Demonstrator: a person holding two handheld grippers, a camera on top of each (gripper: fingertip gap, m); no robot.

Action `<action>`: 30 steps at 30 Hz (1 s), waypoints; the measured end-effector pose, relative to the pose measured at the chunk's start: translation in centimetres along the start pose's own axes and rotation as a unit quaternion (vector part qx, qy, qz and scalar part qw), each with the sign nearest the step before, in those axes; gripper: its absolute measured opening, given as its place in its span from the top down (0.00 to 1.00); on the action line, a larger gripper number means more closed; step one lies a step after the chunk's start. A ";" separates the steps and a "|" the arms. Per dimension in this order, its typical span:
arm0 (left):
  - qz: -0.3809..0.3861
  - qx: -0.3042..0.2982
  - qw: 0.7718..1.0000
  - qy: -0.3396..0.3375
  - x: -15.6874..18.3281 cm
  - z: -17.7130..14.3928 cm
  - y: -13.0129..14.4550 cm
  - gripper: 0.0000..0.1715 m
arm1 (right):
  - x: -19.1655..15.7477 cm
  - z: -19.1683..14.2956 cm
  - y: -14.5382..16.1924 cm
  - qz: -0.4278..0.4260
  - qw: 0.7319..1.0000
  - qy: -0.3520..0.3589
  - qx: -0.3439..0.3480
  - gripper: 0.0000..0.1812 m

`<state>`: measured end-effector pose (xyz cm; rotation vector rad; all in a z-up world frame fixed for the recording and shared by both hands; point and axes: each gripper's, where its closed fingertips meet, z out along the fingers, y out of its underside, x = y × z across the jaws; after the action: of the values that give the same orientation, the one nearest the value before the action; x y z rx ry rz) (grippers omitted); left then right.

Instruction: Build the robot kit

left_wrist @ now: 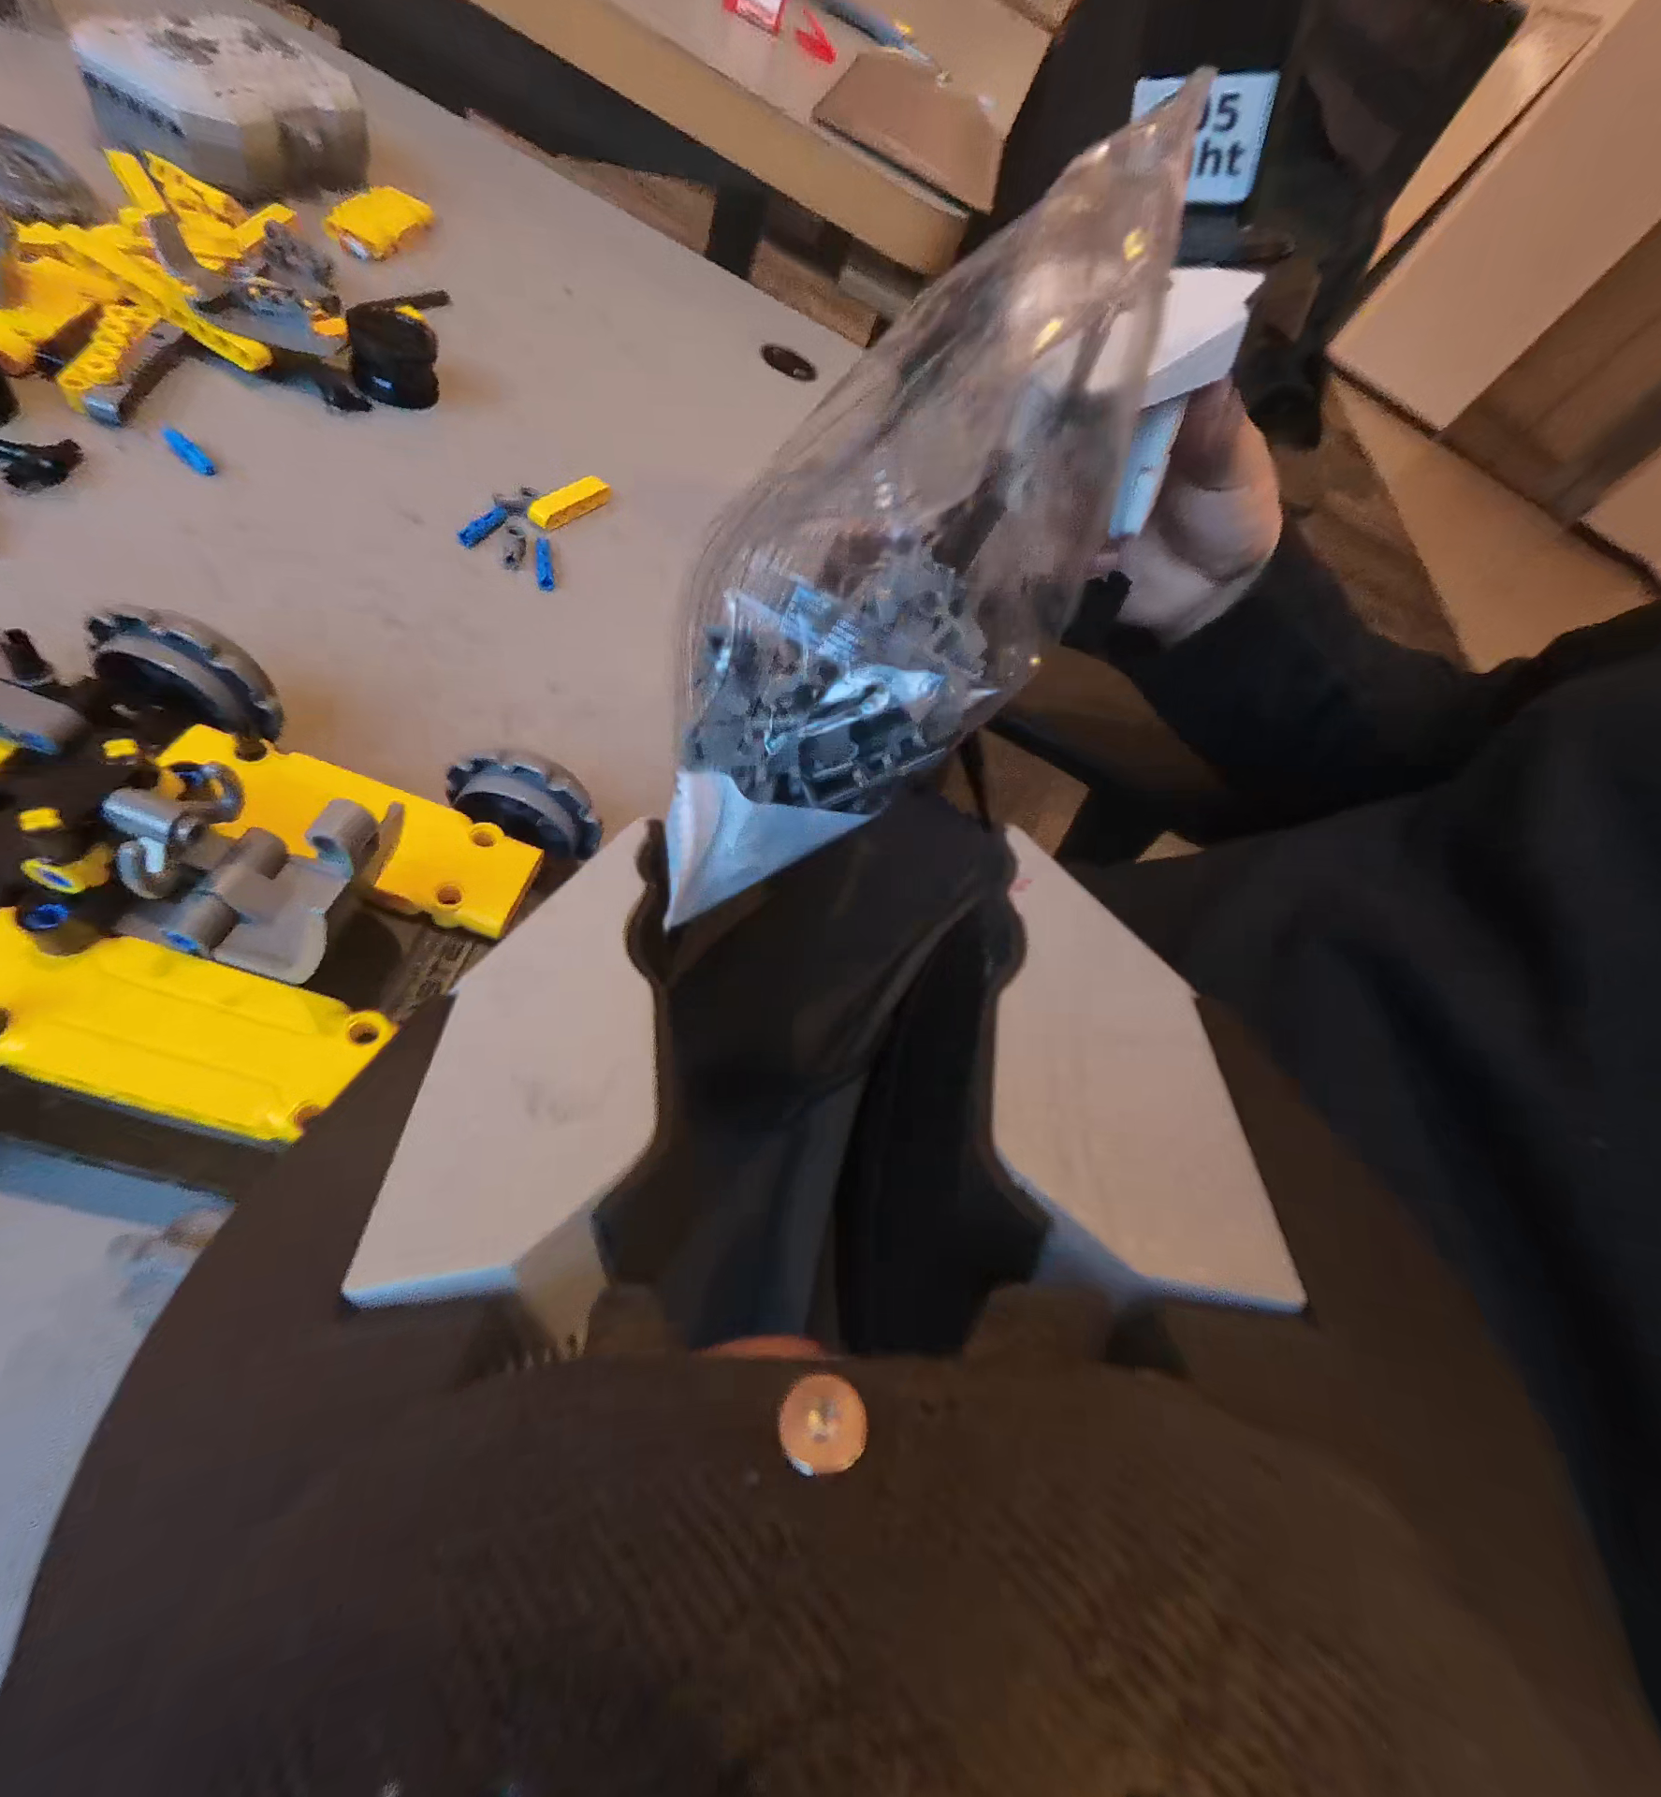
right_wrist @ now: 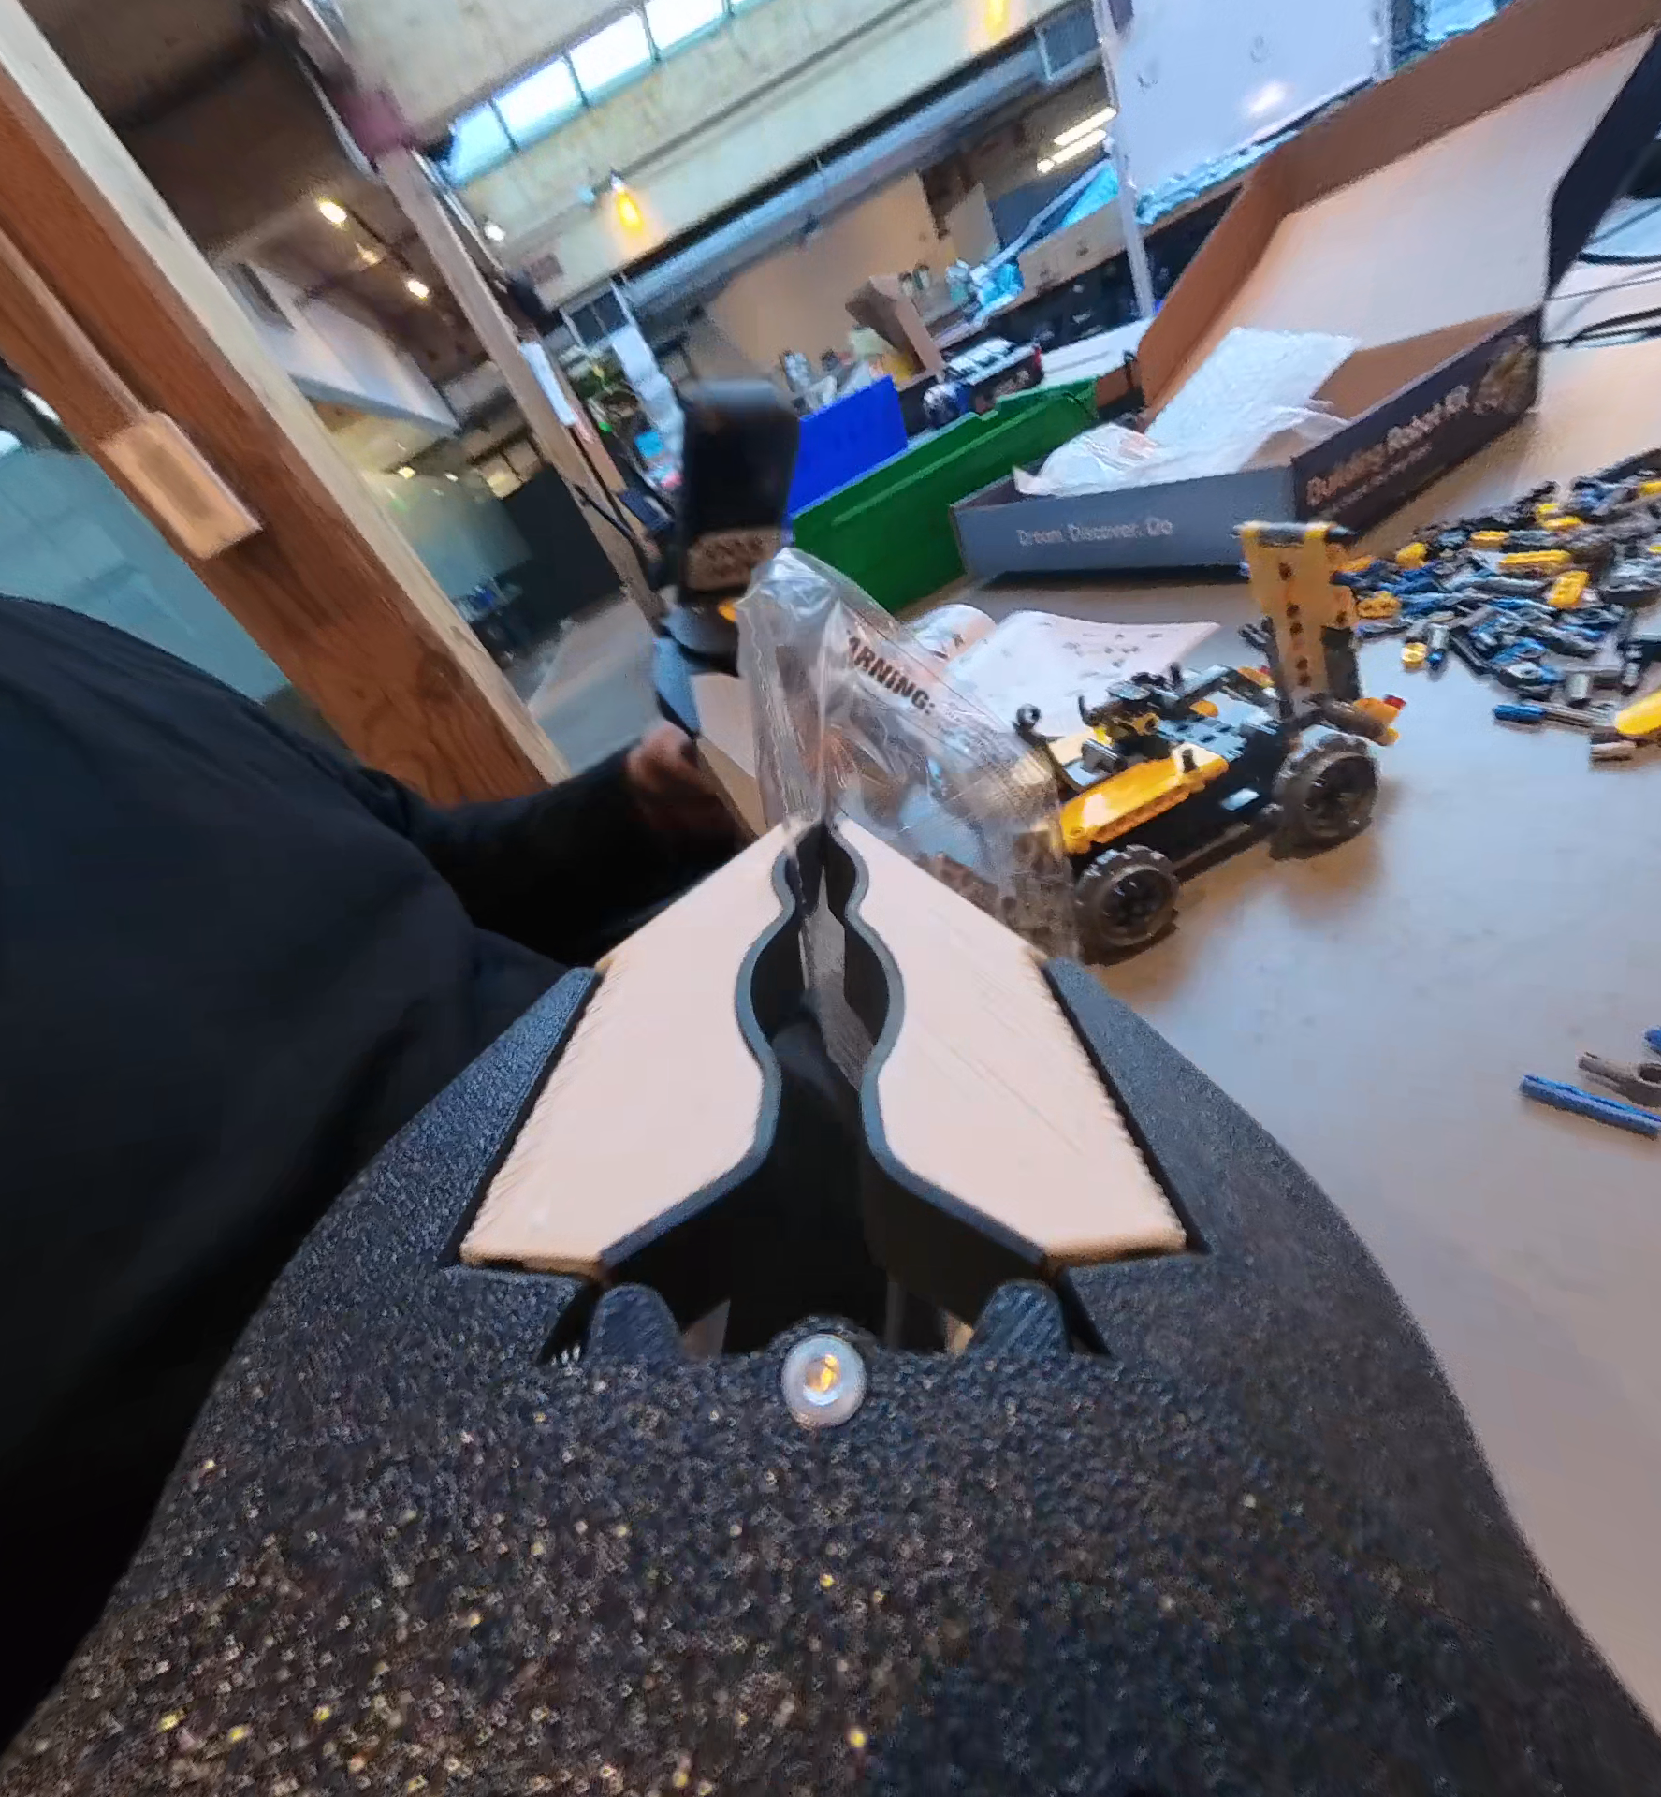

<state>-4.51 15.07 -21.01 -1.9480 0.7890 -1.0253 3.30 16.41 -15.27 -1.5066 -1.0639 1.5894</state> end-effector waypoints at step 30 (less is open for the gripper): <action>-0.018 0.043 0.989 0.143 4.7 4.2 -3.1 0.83 | 0.1 -1.6 -3.1 0.012 0.999 -0.020 0.034 1.00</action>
<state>1.87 14.35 -18.17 -1.7708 0.8521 -1.3592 4.68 18.01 -12.48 -1.4543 -1.0063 1.6620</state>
